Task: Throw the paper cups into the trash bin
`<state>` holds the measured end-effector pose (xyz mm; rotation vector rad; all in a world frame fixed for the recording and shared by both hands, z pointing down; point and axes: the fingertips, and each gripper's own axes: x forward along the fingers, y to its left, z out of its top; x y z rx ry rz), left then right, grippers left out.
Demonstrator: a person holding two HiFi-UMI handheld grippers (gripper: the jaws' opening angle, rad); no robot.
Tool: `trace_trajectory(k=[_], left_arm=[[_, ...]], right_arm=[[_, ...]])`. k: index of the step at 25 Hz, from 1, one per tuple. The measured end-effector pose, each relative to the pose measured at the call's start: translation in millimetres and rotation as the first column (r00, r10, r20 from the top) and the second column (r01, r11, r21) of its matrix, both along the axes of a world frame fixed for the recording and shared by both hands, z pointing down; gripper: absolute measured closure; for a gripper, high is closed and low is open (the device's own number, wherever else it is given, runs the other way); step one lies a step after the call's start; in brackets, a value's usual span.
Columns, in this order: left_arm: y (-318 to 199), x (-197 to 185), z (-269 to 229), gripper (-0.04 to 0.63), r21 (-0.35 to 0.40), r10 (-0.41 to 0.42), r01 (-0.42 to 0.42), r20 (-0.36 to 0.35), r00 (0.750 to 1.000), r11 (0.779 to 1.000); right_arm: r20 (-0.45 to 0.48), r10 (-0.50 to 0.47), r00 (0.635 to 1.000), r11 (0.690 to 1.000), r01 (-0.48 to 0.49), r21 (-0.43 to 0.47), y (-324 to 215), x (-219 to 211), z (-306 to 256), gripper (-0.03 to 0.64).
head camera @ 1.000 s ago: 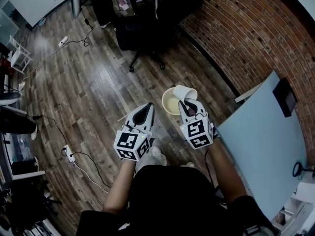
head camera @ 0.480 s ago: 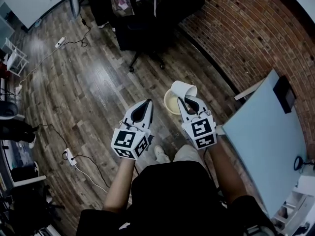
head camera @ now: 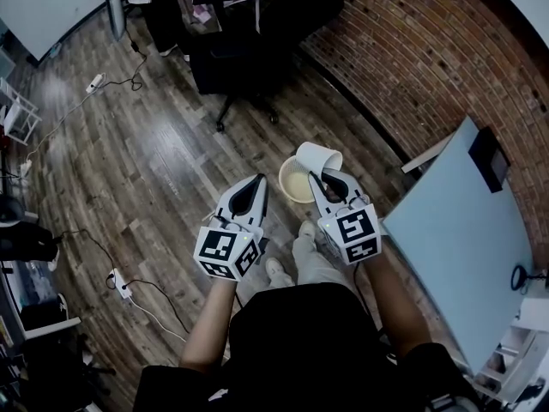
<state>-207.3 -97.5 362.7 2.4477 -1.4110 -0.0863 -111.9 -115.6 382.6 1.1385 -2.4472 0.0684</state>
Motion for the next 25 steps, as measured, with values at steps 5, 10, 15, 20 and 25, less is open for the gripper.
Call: trace_trajectory(k=[5,10,15,20,25], left_arm=[[-10,9,1,0.592,0.0,0.002,-0.002,0.022,1.0,1.0],[-26,26,7,0.592,-0.011,0.008,-0.008,0.047,0.999,1.0],[-45,50,0,0.592,0.007,0.029,-0.029,0.066,0.997,1.0],[-68,68,-1,0.592,0.008,0.038,-0.038,0.086,0.996,0.999],[-96,76,-1,0.592,0.004,0.03,-0.03,0.098,0.995,1.0]], right_arm=[[0.009,0.029,1.0,1.0,-0.029,-0.001,-13,16,6,0.595],[0.014,0.049,0.999,0.999,-0.049,-0.014,-28,35,16,0.595],[0.045,0.061,0.997,0.998,-0.061,-0.016,-48,52,15,0.595],[0.076,0.065,0.995,0.998,-0.064,-0.016,-74,67,12,0.595],[0.089,0.058,0.994,0.998,-0.057,-0.021,-104,76,14,0.595]])
